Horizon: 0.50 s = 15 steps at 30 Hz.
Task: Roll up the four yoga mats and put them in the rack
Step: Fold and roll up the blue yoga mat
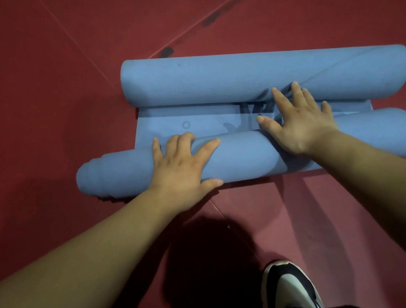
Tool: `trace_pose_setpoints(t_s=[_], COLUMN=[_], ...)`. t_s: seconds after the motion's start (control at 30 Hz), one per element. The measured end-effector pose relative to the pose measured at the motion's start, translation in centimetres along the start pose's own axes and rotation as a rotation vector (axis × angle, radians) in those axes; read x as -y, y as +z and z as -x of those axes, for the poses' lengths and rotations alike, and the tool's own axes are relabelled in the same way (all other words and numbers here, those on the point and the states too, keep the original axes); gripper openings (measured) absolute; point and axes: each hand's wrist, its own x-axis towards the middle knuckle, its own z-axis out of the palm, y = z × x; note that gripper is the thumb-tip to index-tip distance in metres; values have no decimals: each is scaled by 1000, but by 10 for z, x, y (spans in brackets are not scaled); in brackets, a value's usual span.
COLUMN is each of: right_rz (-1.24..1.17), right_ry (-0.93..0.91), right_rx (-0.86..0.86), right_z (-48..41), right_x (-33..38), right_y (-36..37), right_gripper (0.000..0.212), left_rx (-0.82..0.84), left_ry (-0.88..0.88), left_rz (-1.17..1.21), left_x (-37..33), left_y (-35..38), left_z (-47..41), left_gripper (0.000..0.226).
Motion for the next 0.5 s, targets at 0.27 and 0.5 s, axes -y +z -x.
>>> trace_pose_setpoints(t_s=[0.27,0.5], right_rz=[13,-10], right_ry=[29,44], right_rx=[-39,-28], right_z=[-2,-11], right_x=[-1,0], right_y=[0,-4], right_gripper=[87,88], left_rx=[-71,-172], left_ry=[55,51], left_rz=[-54,-7], left_x=[-1,-1], left_y=[-11,-4], left_z=[-10,-9], left_gripper=[86,68])
